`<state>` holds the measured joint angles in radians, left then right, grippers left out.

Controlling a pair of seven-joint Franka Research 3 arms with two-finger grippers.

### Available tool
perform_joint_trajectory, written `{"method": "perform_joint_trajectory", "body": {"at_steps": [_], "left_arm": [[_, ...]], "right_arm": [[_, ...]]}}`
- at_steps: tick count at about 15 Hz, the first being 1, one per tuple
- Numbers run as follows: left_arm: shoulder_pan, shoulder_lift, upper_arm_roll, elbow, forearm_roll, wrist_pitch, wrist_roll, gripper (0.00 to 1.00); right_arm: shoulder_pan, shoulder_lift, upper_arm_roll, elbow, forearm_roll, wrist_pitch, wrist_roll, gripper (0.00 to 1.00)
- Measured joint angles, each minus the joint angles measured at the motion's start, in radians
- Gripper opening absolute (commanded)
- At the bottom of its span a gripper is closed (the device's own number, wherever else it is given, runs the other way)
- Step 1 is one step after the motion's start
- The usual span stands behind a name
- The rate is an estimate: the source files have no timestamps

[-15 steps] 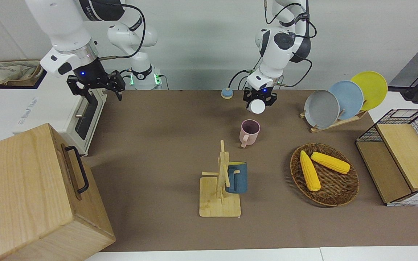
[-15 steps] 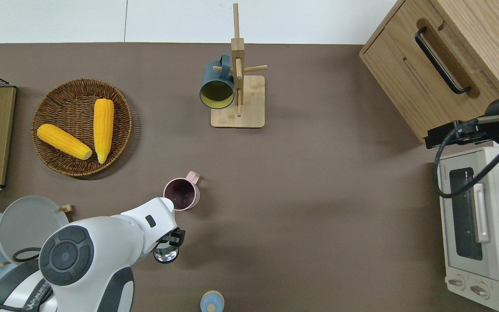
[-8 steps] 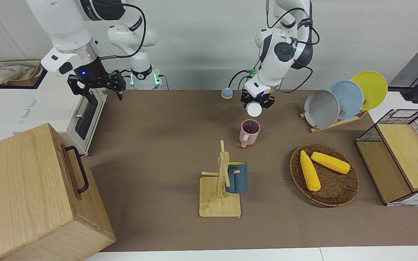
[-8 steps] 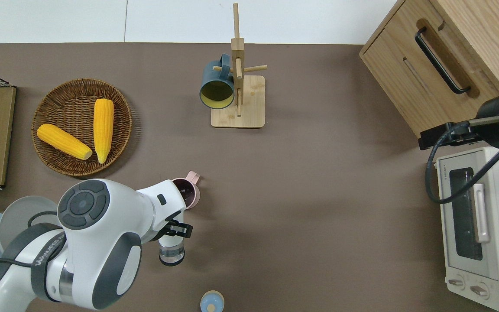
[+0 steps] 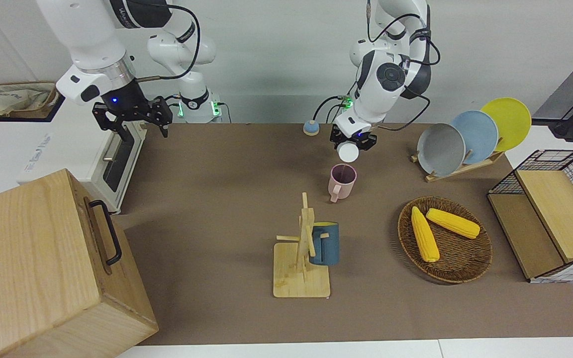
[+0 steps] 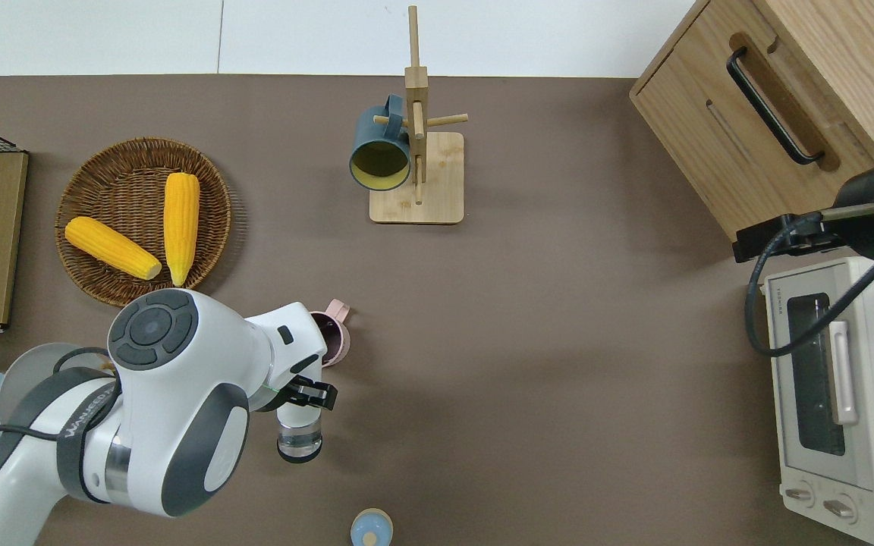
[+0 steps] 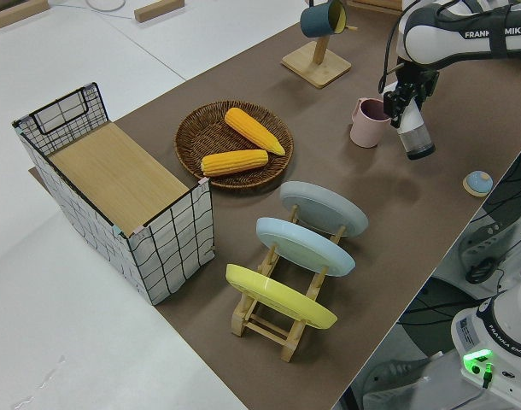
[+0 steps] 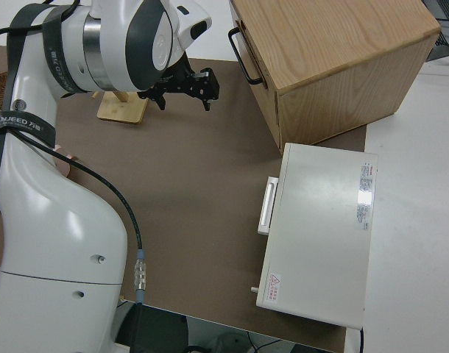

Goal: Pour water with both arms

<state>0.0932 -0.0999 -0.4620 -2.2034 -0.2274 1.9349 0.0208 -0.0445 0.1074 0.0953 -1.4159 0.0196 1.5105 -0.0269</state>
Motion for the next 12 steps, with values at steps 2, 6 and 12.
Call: {"method": "perform_joint_trajectory", "body": {"at_steps": [2,6,12], "left_arm": [[0.000,0.000,0.000,0.001,0.010,-0.009,-0.001,0.00],[0.002,0.000,0.001,0.002,0.022,-0.028,-0.001,0.00],[0.003,0.000,0.004,0.040,0.030,-0.075,-0.005,0.00]], "right_arm": [[0.000,0.000,0.000,0.000,0.000,0.000,0.000,0.992],[0.000,0.000,0.000,0.000,0.000,0.000,0.000,0.992],[0.000,0.000,0.000,0.000,0.000,0.000,0.000,0.992]]}}
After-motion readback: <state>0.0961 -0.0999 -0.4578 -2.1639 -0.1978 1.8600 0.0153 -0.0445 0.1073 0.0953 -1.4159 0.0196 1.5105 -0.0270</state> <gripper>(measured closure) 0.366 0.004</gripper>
